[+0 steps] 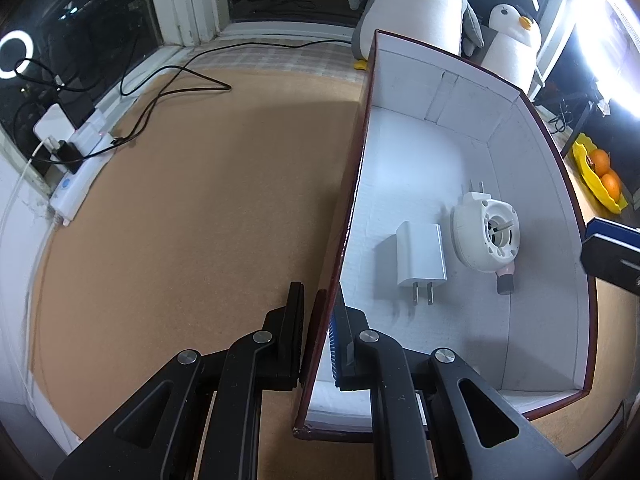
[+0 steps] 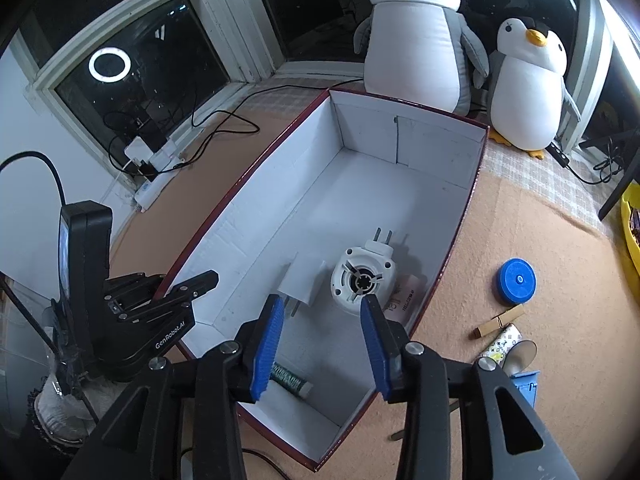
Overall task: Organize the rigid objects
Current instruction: 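Carry the glue stick into the box and release it with the right gripper, then move the right gripper back to the blue spray bottle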
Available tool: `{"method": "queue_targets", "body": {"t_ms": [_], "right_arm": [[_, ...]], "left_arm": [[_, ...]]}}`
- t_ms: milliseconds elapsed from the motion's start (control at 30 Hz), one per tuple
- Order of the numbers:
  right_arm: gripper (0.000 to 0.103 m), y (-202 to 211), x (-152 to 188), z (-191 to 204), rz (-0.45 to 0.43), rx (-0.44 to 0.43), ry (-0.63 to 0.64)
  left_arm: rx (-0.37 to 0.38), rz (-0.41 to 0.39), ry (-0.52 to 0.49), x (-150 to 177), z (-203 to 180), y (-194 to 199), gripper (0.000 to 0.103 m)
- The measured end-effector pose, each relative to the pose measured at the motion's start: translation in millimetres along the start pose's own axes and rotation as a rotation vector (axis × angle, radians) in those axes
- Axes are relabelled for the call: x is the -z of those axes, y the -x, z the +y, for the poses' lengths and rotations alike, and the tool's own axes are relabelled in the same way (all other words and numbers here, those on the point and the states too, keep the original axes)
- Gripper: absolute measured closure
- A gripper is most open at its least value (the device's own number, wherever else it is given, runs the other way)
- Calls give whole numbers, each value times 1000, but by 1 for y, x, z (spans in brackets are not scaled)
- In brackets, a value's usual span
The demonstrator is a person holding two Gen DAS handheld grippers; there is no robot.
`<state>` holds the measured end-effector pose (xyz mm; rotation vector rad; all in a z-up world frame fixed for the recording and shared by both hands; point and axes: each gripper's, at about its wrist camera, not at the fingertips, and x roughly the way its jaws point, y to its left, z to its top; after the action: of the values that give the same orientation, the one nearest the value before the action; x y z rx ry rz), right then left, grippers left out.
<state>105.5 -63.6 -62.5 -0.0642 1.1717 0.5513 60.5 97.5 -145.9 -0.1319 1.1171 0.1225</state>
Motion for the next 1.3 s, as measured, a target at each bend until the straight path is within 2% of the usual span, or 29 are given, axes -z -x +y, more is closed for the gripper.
{"method": "queue_targets", "body": {"t_ms": [167,300,467,633,833,1033,1300], "right_arm": [[62,14,3,-19,-30,-1,-68],[62,31,8,-49,-67,13,-165],[61,46,24,-98,-84,82,-291],[61,53,50,-144,-64,127,-405],[61,44,87,-182,2,183,-489],[61,25,111,-192,70,195,-504],[61,8,121,-173,107,174,-434]], "left_arm": [[-9,0,-29,0,-2,0,93],[-9,3,-46,0,-3,0,93],[-7,8,-64,-1,-4,-1,93],[1,16,-76,-2,-4,-2,93],[3,19,-96,-1,-5,0,93],[2,19,-109,0,-6,1,93],[-3,22,-119,0,-8,2,93]]}}
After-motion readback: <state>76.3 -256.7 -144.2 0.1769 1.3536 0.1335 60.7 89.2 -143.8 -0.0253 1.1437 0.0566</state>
